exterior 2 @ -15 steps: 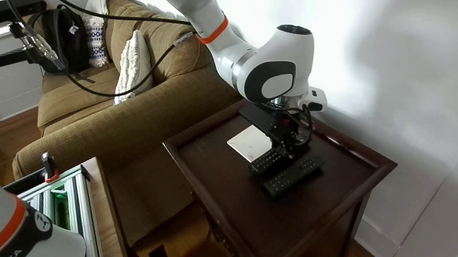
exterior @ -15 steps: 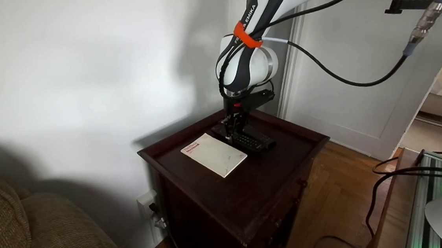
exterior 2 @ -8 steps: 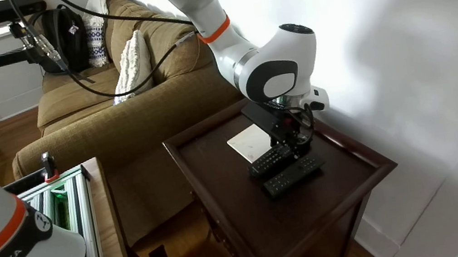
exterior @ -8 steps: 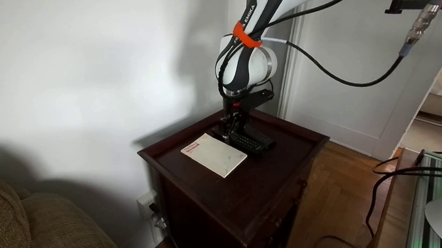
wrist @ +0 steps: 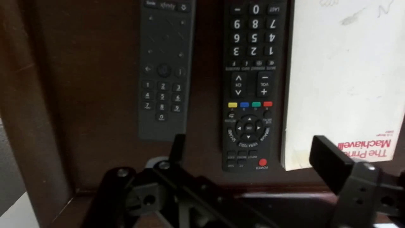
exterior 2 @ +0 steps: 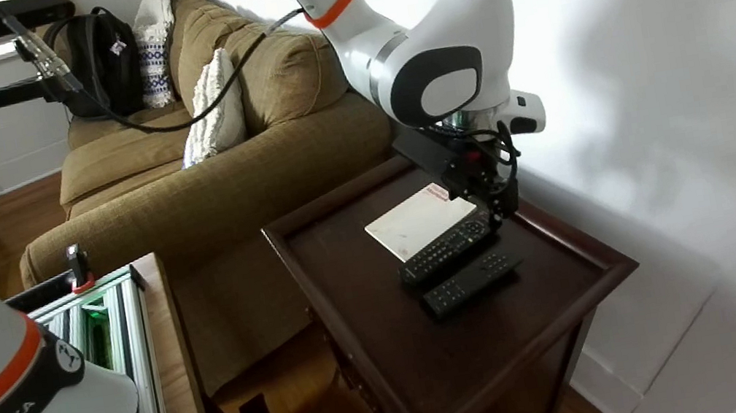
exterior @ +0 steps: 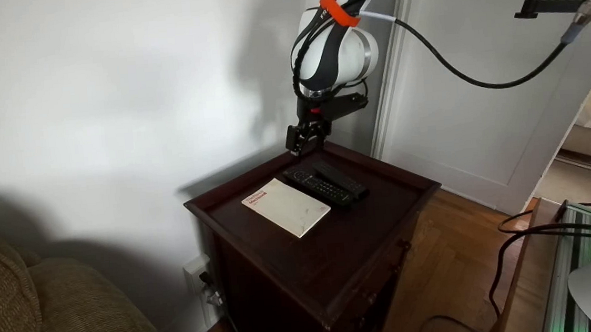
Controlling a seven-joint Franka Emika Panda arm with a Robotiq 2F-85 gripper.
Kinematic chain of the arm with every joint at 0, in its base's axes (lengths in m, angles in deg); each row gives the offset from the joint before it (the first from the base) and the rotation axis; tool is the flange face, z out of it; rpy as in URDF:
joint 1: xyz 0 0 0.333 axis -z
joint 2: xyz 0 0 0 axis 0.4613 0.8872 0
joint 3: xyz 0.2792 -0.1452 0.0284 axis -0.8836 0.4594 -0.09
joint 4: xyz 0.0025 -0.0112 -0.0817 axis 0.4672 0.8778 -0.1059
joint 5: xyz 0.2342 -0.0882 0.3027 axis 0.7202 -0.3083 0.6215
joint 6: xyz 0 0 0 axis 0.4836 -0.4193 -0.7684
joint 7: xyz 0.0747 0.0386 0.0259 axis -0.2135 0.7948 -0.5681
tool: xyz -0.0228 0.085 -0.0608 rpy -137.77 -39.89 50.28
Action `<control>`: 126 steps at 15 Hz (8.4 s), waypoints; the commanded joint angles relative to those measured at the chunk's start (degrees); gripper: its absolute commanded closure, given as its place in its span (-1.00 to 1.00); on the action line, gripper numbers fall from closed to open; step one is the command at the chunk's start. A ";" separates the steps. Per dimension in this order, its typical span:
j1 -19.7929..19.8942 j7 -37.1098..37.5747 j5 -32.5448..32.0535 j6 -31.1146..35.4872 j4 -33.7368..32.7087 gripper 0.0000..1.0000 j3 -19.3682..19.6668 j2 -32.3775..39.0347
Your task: Put the black remote control on the cabinet then place the dark grey remote control on the black remote control.
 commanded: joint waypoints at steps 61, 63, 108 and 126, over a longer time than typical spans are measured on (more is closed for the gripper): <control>-0.98 -0.11 -2.30 -5.41 2.50 0.49 -0.06 -1.01; -1.12 0.65 -2.46 -5.14 2.37 0.49 0.37 -0.45; -1.34 2.56 -2.24 -3.64 1.46 -1.00 0.61 -0.52; -3.82 7.28 -6.25 -5.01 10.72 -1.00 2.28 -18.92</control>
